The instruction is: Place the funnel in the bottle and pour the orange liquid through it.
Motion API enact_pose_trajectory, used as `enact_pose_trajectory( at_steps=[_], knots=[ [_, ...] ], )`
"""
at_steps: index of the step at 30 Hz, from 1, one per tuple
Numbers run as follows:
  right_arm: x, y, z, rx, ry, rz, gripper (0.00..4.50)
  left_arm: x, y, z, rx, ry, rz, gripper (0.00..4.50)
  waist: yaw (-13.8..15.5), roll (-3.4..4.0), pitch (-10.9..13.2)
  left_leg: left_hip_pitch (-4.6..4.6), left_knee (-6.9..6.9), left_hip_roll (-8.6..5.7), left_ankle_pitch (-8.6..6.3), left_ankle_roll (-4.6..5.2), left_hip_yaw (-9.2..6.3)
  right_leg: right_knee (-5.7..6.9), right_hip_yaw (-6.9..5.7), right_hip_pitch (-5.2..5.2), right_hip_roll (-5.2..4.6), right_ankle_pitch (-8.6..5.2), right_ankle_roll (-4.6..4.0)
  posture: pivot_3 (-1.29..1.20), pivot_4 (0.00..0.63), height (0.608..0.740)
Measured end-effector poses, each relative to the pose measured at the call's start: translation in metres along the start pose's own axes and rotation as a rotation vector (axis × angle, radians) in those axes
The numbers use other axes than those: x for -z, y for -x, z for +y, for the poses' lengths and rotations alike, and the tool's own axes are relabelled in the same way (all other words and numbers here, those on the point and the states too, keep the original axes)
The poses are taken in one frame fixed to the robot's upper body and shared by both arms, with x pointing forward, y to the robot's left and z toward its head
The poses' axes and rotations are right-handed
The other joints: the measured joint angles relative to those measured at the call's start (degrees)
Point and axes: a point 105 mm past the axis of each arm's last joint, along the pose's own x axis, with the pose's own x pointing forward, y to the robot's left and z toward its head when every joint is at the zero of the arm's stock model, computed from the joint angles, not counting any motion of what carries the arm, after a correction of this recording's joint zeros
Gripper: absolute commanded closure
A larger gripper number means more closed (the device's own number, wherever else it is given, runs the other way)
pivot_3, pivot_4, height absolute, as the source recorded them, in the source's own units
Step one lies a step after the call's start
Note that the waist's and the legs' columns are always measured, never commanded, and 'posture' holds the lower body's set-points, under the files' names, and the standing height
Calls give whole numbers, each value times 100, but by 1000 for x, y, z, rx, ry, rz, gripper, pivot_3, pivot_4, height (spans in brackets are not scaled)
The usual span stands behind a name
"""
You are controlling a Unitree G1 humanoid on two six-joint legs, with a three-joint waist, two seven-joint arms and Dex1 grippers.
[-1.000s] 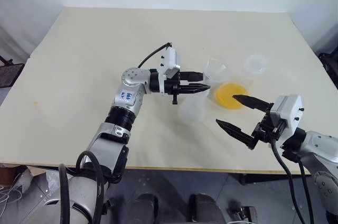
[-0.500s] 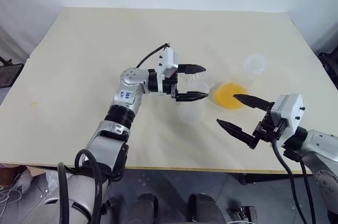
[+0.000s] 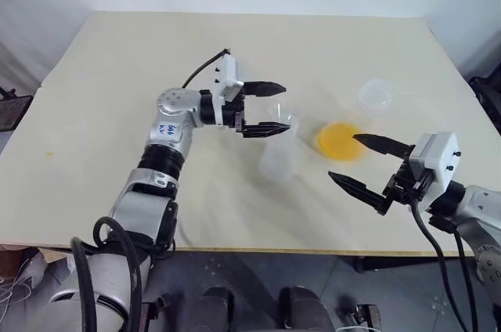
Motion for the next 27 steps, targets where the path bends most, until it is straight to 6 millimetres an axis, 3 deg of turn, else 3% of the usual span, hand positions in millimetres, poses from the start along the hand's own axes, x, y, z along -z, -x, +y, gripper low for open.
enact_pose_trajectory(
  at_steps=[14,20,27],
  knots=[
    [-3,2,-12,-11,20,15,0,-1,24,-19,26,22,13,44,1,0,0,-3,3,8,0,1,-5,1,1,0,-2,0,0,0,150,740],
    [0,10,-17,26,16,44,0,0,60,-27,-25,26,51,44,-32,1,-1,-3,3,26,0,1,-7,3,0,-1,0,0,0,0,150,740],
    [18,27,-30,168,-61,147,0,15,83,-34,-105,57,70,44,20,2,-1,-4,4,22,-1,1,-9,3,2,0,-4,0,0,0,150,740]
  ],
)
